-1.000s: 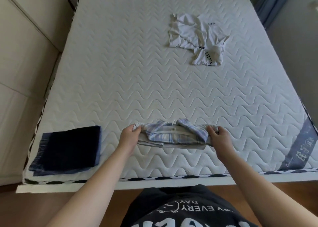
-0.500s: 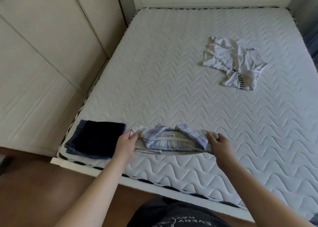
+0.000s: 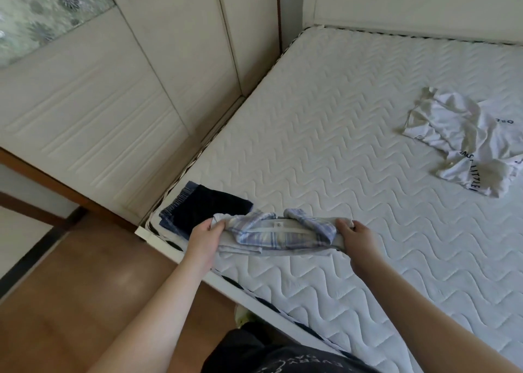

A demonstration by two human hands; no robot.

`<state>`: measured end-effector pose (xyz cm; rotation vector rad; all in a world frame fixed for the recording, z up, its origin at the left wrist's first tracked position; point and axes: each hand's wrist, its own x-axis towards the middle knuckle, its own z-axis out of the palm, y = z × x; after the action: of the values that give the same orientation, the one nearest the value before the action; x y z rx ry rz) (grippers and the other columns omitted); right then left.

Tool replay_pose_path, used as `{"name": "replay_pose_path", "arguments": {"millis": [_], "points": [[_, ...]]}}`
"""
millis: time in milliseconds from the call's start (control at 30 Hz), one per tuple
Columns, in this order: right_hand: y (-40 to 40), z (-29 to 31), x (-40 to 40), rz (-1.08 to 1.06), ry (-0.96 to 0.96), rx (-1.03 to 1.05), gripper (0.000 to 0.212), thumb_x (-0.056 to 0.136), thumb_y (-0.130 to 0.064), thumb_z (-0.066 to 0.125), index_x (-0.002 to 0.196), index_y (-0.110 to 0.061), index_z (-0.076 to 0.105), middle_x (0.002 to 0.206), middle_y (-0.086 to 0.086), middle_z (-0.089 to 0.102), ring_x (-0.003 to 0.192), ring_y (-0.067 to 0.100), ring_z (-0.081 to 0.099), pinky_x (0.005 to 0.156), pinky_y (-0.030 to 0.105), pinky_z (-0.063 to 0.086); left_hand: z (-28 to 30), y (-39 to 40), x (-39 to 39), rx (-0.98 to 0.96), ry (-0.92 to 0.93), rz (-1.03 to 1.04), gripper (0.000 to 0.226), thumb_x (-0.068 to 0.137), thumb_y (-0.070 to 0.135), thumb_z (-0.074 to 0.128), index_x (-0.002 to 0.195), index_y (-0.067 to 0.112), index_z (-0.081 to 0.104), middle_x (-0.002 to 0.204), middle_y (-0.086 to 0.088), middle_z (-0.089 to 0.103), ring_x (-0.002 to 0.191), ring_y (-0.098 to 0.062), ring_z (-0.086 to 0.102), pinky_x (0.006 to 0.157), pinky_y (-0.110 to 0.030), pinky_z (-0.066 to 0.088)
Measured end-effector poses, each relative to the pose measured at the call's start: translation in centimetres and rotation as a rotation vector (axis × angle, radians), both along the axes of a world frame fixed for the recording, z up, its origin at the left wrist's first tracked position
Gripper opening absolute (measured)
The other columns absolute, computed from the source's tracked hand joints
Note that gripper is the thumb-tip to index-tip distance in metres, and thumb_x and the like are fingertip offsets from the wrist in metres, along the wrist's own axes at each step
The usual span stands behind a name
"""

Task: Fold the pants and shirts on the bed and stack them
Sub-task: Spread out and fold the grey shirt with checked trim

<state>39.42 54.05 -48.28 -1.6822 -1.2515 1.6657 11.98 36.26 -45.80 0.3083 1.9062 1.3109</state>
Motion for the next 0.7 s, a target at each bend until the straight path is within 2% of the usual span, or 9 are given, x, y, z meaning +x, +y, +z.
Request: {"name": "replay_pose_path", "arguments": {"millis": [100,167,267,300,433,500,600,700], "points": [[0.0,0.3,-3.3,0.005,0.042,-0.010,0.014,0.094,-0.022,0.060,0.093,-0.010,0.067,0.087,0.013,0.069,0.077,0.027,0.064,0.075,0.042,0.055,0.0,0.1,-3.4,0.004,-0.044,0.027,0.018,0.096,0.024,0.058,0.094,0.014,0.074,0.092,-0.013,0.075,0.085,-0.031,0.072,0.064,-0.039,0.058],[-0.2,0.4,-5.4,-0.004,0.014,-0.001,0.015,0.094,-0.024,0.060,0.090,-0.011,0.066,0.084,0.012,0.068,0.075,0.026,0.064,0.069,0.037,0.054,-0.1,0.6,-6.0,0.010,-0.068,0.028,0.018,0.096,0.025,0.059,0.093,0.016,0.074,0.092,-0.013,0.075,0.084,-0.031,0.073,0.066,-0.041,0.059],[-0.6,0.3,-8.7,-0.071,0.002,0.024,0.016,0.093,-0.023,0.061,0.083,-0.012,0.067,0.076,0.010,0.067,0.068,0.023,0.062,0.051,0.026,0.052,-0.5,1.6,-10.1,0.035,-0.062,-0.026,0.019,0.096,0.024,0.058,0.090,0.019,0.075,0.094,-0.011,0.075,0.087,-0.029,0.072,0.077,-0.041,0.056],[-0.8,0.2,-9.9,-0.095,-0.002,0.032,0.016,0.093,-0.022,0.061,0.083,-0.012,0.068,0.076,0.011,0.067,0.067,0.023,0.062,0.051,0.027,0.053,-0.7,2.0,-11.6,0.039,-0.060,-0.046,0.018,0.096,0.024,0.058,0.089,0.018,0.074,0.093,-0.011,0.075,0.089,-0.030,0.071,0.078,-0.040,0.055],[-1.7,-0.7,-14.3,-0.226,-0.010,0.029,0.015,0.091,-0.021,0.062,0.087,-0.009,0.070,0.081,0.014,0.068,0.072,0.027,0.064,0.068,0.040,0.056,-1.3,3.7,-17.7,0.043,-0.052,-0.175,0.017,0.095,0.025,0.059,0.091,0.017,0.073,0.094,-0.010,0.075,0.092,-0.030,0.070,0.086,-0.044,0.054],[-2.1,-0.7,-16.2,-0.282,0.003,0.005,0.014,0.089,-0.022,0.063,0.086,-0.010,0.071,0.079,0.013,0.068,0.071,0.025,0.063,0.064,0.036,0.054,-1.3,4.7,-20.2,0.035,-0.025,-0.223,0.017,0.095,0.025,0.059,0.089,0.020,0.074,0.092,-0.006,0.075,0.091,-0.027,0.070,0.085,-0.043,0.054],[-2.5,-0.3,-18.6,-0.326,0.017,-0.012,0.015,0.088,-0.023,0.064,0.088,-0.011,0.072,0.081,0.013,0.067,0.072,0.025,0.063,0.060,0.033,0.052,-1.0,6.0,-23.0,0.032,-0.013,-0.236,0.016,0.094,0.023,0.059,0.085,0.022,0.073,0.086,0.000,0.076,0.083,-0.019,0.071,0.073,-0.034,0.054],[-2.3,0.3,-20.2,-0.348,0.021,-0.009,0.016,0.090,-0.022,0.061,0.092,-0.010,0.072,0.079,0.010,0.068,0.069,0.022,0.063,0.055,0.028,0.050,-1.1,7.4,-25.0,0.027,-0.030,-0.260,0.014,0.093,0.023,0.059,0.092,0.017,0.072,0.090,-0.002,0.076,0.084,-0.019,0.071,0.072,-0.029,0.052]]}}
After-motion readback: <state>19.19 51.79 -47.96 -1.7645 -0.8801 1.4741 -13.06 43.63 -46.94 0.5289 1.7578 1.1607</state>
